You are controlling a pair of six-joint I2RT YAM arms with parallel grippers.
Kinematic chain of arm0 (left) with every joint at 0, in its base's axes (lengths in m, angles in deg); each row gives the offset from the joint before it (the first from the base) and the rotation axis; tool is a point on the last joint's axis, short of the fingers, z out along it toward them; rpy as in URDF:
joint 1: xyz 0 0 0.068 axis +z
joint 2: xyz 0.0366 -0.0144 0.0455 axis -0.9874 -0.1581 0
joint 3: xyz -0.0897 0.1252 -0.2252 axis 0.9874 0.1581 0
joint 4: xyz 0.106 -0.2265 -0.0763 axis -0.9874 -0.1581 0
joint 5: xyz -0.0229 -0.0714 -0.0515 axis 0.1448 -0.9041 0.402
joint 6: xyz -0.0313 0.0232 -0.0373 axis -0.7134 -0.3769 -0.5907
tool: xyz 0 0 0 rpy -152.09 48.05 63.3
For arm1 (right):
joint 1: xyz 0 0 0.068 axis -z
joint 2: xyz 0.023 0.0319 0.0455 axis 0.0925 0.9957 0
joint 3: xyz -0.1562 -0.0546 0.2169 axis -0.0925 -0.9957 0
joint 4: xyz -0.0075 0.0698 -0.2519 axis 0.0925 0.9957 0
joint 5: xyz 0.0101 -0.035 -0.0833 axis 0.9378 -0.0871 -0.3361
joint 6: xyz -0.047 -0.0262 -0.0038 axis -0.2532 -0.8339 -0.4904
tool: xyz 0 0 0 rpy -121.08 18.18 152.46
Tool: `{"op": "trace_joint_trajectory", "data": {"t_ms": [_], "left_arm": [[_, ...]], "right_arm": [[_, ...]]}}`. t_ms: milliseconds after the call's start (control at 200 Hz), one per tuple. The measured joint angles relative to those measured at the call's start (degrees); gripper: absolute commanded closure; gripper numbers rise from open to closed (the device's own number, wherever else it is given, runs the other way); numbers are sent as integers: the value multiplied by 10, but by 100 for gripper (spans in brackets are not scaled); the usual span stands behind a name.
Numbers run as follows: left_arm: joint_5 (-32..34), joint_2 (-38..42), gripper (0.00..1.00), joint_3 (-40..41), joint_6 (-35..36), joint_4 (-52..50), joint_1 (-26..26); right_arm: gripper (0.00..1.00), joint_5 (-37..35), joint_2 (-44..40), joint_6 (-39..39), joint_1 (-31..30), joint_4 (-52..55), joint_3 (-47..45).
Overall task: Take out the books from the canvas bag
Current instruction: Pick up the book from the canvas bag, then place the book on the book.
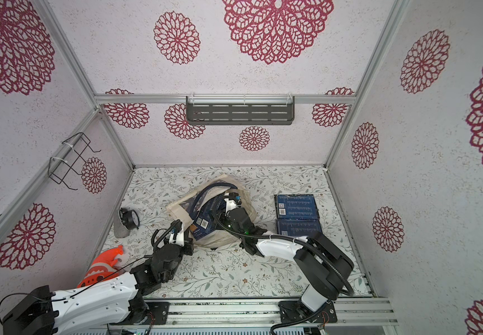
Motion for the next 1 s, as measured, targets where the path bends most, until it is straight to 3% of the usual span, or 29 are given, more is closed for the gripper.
{"op": "trace_joint_trajectory", "data": {"t_ms": [545,826,1001], "left_arm": [[8,-14,100,-13,-3,-5,0],[12,-32,100,-23,-4,-6,0],[12,-30,100,-23,-4,-9,0]], "right_arm": [[100,-52,-330,-124,12,113,-162],[100,-224,-508,-137,36,150,-191],[100,-323,-587,-96,83,178,-230]]}}
